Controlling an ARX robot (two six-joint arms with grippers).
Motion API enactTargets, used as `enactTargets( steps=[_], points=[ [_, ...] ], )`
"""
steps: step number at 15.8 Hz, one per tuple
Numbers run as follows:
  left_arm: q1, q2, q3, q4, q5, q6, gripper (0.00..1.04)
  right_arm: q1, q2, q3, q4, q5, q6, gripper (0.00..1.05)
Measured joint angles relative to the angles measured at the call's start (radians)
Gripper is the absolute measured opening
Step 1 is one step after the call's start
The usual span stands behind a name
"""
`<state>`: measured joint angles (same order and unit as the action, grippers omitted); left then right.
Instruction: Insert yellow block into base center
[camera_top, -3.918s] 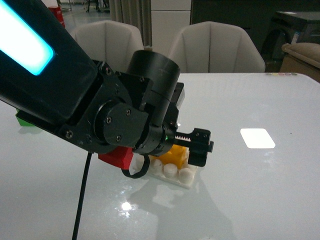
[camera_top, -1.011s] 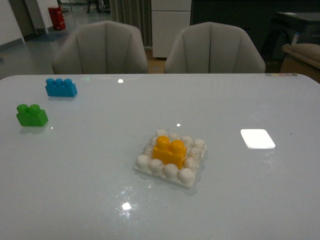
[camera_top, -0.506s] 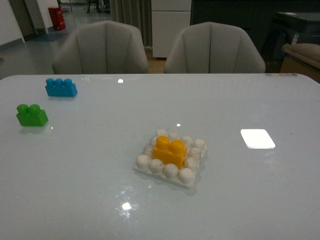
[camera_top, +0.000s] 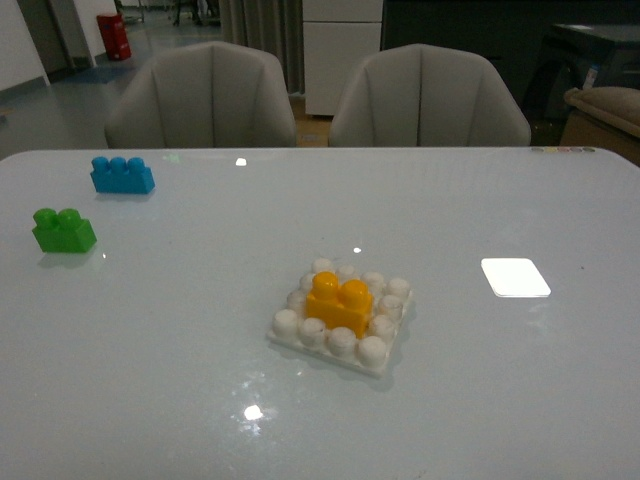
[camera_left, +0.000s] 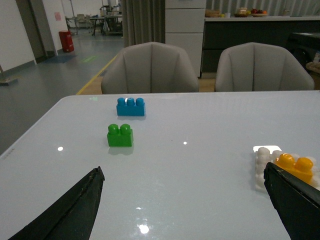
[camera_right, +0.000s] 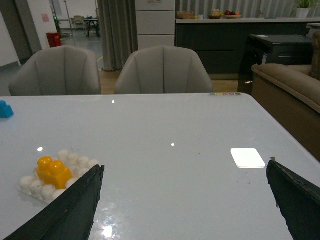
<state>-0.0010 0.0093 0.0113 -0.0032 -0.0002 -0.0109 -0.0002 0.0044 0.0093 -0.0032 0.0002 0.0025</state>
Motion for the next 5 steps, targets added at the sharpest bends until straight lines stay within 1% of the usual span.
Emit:
enactTargets(
  steps=[5],
  points=[
    [0.0,0.0,0.0,0.0,0.0,0.0,0.98,0.0,0.0,0.0,0.0,0.0,0.0,0.98]
  ],
)
